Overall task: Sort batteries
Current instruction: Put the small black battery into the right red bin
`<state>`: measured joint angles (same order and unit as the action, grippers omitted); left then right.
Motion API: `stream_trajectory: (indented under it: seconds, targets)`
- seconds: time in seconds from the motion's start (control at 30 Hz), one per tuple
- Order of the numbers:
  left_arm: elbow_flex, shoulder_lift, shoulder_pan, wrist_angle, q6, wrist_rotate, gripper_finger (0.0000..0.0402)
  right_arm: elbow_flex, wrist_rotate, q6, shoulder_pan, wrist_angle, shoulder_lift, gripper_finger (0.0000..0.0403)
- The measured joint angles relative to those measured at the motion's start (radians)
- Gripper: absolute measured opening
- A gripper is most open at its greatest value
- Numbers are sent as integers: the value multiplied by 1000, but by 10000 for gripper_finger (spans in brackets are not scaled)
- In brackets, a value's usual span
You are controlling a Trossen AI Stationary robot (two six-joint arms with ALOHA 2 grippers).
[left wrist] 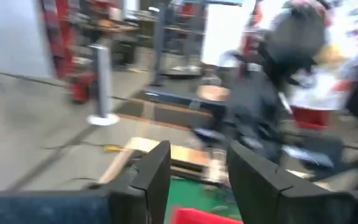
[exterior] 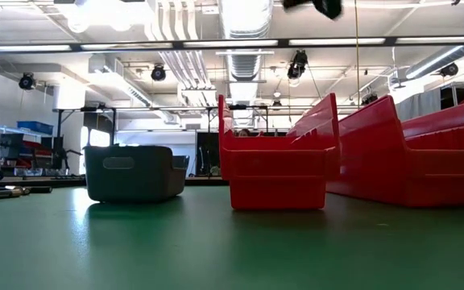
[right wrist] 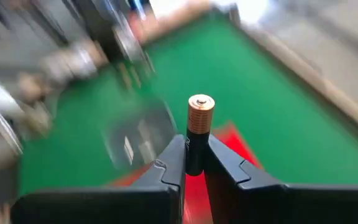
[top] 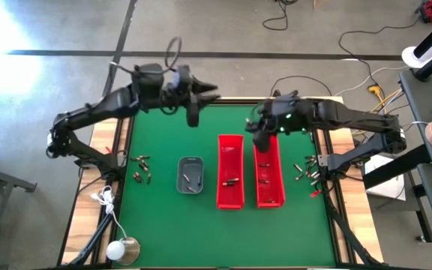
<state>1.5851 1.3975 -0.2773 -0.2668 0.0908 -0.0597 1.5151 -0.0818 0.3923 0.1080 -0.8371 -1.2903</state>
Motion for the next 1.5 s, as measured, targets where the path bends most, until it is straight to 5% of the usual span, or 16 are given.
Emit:
stream_trajectory:
  seconds: [0.13,0.27,0.7,0.9,1.5]
  targets:
    - [19,-37,-62,-41,-43,29,149,-51,11,76,-40,-266,-39,30]
    - [11,-59,-111,-68,-48,34,150,-163,105,87,-102,-356,-65,30]
    - [9,-66,-124,-161,-87,31,151,-336,160,-176,-130,-254,-249,30]
    - [8,-130,-124,-215,-90,37,151,-350,84,-248,-180,-195,-318,34]
    - [8,-259,-124,-254,-82,88,151,-531,35,-283,-221,-18,-349,37]
